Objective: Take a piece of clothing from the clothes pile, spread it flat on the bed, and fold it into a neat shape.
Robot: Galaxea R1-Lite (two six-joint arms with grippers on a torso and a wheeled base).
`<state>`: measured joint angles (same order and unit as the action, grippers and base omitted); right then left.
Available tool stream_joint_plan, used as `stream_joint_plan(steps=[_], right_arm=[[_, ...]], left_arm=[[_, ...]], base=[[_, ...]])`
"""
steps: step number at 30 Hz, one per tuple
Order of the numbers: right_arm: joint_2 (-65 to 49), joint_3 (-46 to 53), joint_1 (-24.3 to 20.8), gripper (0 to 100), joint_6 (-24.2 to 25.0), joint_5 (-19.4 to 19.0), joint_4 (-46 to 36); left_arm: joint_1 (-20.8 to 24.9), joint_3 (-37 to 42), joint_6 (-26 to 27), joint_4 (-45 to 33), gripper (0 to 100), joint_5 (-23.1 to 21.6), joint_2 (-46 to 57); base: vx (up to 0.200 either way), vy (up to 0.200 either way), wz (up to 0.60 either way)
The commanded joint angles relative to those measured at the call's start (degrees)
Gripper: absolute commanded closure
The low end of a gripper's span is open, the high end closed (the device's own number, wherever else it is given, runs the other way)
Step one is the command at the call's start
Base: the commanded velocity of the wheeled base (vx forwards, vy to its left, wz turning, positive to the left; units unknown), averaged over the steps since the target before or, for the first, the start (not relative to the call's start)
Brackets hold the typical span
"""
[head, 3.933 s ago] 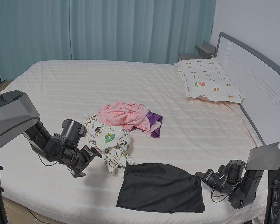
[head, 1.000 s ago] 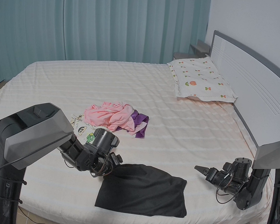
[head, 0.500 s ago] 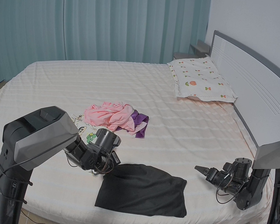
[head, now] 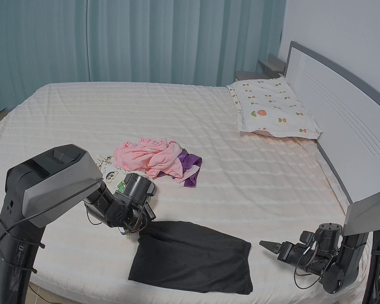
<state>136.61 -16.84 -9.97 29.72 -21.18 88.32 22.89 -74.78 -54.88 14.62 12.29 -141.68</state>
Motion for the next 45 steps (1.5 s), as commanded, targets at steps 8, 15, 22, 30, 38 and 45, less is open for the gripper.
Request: stream_joint_plan(steps=[8, 15, 22, 30, 38, 45], right_arm=[[3.8, 5.4, -7.3, 0, -4.8, -1.4, 1.5], [4.5, 4.9, -9.4, 0, -4.8, -1.5, 1.5], [4.0, 5.8, -9.9, 100, -4.9, -1.3, 1.5], [3.3, 7.5, -9.6, 100, -5.6, -1.3, 1.5], [3.0, 9.6, -8.8, 100, -8.4, -1.4, 1.5], [3.0, 10.4, -8.7, 100, -10.6, -1.4, 1.5]], left_arm=[[-0.6, -4.9, -0.4, -4.3, 100, 0.8, -2.1], [-0.8, -6.1, -1.0, -6.3, 100, 0.7, -2.0], [-0.8, -6.1, -1.0, -6.3, 100, 0.7, -2.1], [-0.8, -6.3, -0.8, -6.4, 100, 0.8, -2.5], [-0.8, -8.7, -0.7, -10.0, 100, 0.8, -3.0], [-0.7, -9.0, -0.6, -10.9, 100, 0.1, -2.5]], base=[[0.0, 0.0, 0.0], [0.0, 0.0, 0.0], [0.0, 0.0, 0.0], [0.0, 0.0, 0.0], [0.0, 0.0, 0.0], [0.0, 0.0, 0.0]])
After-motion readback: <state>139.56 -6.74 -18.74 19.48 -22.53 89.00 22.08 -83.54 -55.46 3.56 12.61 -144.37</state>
